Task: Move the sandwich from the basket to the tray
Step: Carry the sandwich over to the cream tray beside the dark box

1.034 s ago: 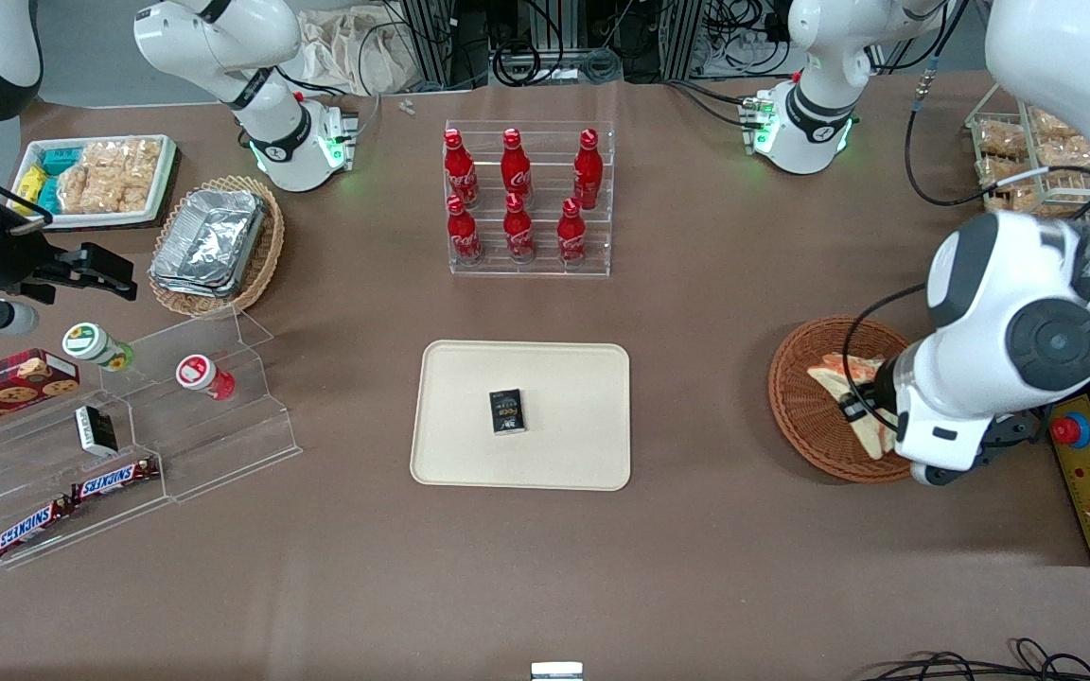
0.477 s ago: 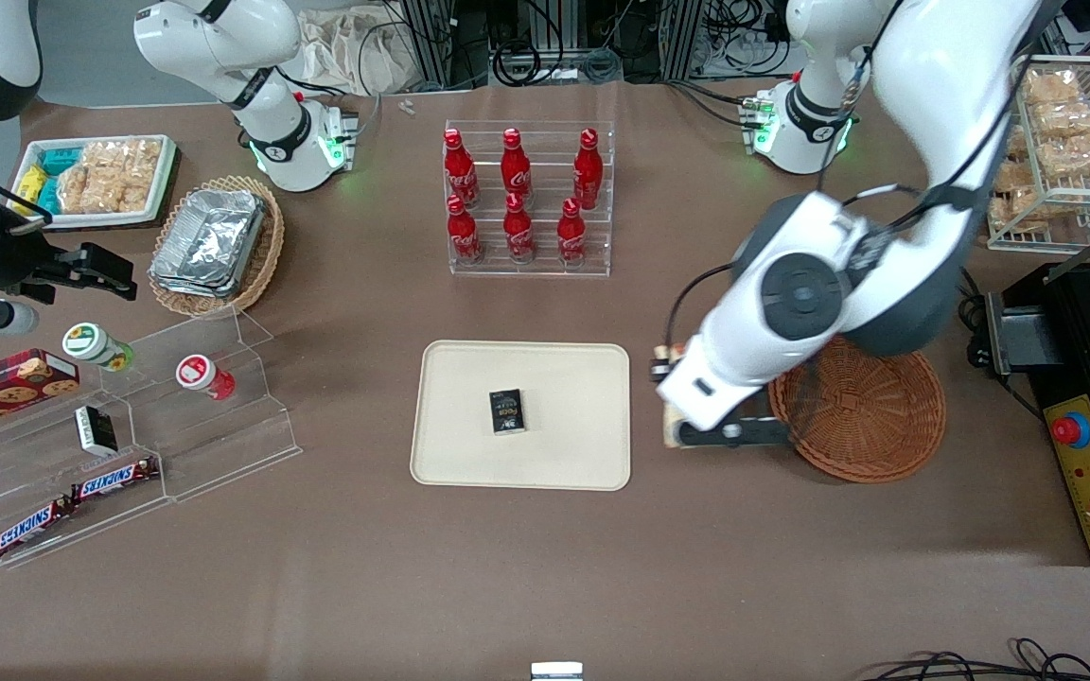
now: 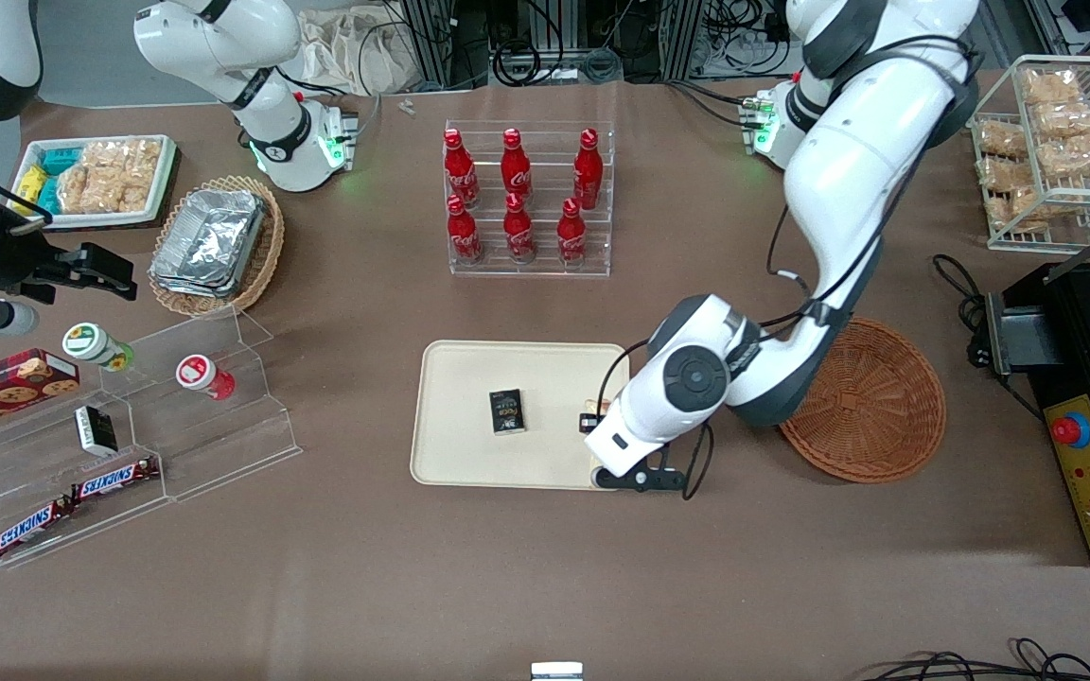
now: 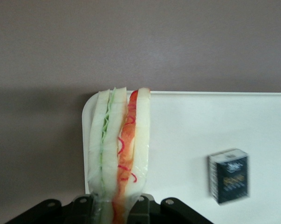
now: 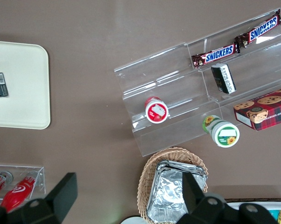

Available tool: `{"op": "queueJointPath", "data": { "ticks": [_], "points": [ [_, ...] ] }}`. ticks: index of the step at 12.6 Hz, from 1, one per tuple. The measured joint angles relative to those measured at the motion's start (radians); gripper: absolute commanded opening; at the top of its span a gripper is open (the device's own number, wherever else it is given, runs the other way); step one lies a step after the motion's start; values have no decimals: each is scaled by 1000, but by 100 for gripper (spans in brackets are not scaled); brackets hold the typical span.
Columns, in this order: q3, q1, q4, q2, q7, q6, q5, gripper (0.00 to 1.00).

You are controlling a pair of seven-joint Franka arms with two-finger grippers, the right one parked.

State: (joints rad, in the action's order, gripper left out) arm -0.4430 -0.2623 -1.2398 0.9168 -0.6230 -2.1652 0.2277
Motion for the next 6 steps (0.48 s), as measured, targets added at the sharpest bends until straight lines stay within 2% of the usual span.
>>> {"op": "queueJointPath", "data": {
  "ticks": [1,3,4,6],
  "points": [
    [39,-42,8,12,-1,-3,0,0],
    [67,-88,18,14,-12,-1,0,8],
    [69,-93,21,14,-14,1,0,21],
    [72,-93,21,14,-21,18,-1,100]
  ]
}}
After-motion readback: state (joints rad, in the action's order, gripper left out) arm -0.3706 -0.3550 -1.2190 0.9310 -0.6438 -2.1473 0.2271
